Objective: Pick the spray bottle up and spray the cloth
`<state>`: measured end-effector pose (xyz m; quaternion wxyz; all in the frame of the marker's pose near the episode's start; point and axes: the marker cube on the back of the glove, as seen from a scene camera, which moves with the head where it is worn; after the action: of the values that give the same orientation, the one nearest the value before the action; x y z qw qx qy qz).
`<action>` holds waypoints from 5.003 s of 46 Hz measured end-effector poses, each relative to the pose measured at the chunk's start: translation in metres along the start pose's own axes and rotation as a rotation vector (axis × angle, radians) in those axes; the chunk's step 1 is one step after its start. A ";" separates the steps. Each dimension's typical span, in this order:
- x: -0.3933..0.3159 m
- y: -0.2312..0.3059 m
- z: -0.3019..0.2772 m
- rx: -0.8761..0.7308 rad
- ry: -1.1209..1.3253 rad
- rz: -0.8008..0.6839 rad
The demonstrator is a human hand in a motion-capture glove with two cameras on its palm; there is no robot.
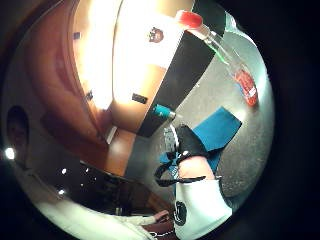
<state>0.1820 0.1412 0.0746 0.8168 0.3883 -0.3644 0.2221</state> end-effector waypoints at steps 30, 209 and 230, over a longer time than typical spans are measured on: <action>0.037 -0.054 0.041 -0.074 -0.130 0.209; -0.197 -0.033 0.216 -1.123 1.358 -0.700; -0.210 -0.035 0.211 -1.134 1.203 -0.680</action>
<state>-0.0181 -0.0642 -0.0118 0.9606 -0.1694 0.2057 -0.0795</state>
